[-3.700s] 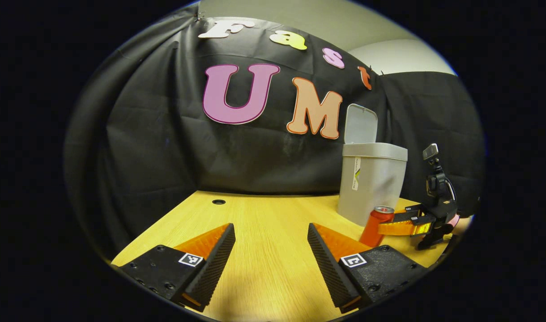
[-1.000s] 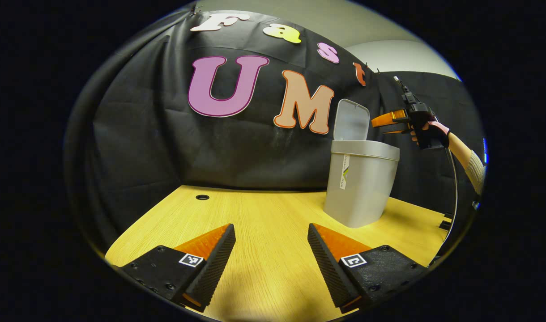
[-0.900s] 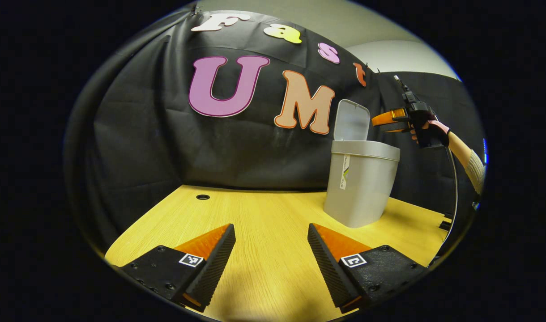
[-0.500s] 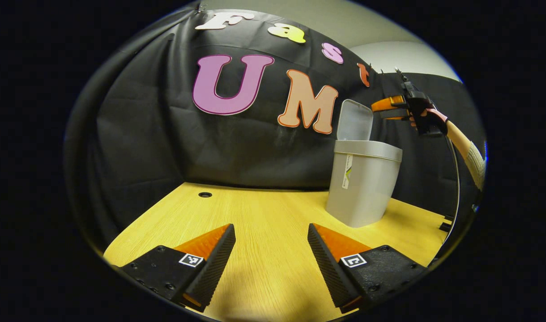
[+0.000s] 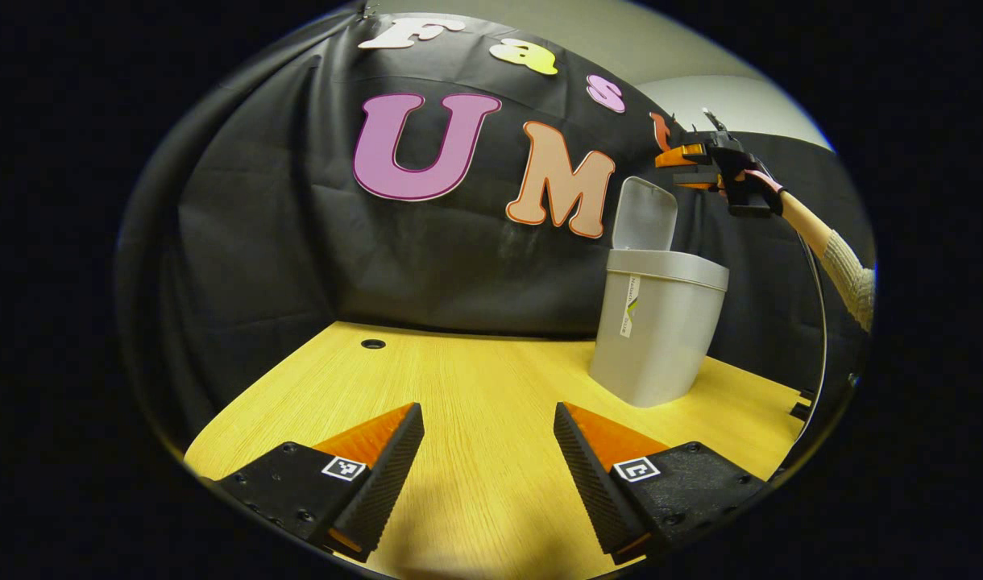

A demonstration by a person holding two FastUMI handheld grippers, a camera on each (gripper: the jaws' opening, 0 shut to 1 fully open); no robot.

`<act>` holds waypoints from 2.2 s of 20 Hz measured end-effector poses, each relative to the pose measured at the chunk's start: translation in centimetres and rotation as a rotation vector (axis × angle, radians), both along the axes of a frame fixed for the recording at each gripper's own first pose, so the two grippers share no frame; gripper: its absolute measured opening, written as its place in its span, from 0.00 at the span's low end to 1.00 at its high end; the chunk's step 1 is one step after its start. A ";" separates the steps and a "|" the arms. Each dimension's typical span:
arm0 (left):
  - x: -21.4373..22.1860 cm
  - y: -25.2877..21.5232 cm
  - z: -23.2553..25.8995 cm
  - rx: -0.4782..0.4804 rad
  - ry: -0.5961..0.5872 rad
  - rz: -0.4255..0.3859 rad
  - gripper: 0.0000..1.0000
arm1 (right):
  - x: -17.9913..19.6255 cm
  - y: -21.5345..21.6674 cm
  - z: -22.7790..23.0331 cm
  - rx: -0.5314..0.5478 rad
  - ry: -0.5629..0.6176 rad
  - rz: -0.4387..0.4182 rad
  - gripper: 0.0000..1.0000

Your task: Press the lid of the desktop garbage bin to open it, pick up the crumpled paper on the desktop and throw it into the bin, then pick up the pop can on the desktop and drop it into the bin, and finally close the garbage bin lid.

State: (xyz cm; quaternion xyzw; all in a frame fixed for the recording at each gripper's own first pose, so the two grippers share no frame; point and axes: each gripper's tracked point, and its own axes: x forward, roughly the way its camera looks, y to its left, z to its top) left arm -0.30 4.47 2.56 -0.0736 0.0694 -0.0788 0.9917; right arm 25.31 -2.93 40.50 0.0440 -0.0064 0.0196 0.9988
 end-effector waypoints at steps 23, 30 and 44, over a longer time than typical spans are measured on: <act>-0.7 -0.6 -0.6 0.004 0.010 -0.005 0.95 | -2.9 -0.5 -4.6 -0.079 0.020 -0.034 0.98; -0.9 -2.4 0.0 -0.017 0.002 -0.040 0.95 | -8.1 0.0 -8.8 -0.101 0.042 -0.018 0.99; -1.4 -4.0 -0.6 -0.032 0.027 -0.065 0.95 | -11.3 -0.3 -16.3 -0.084 0.109 -0.029 0.98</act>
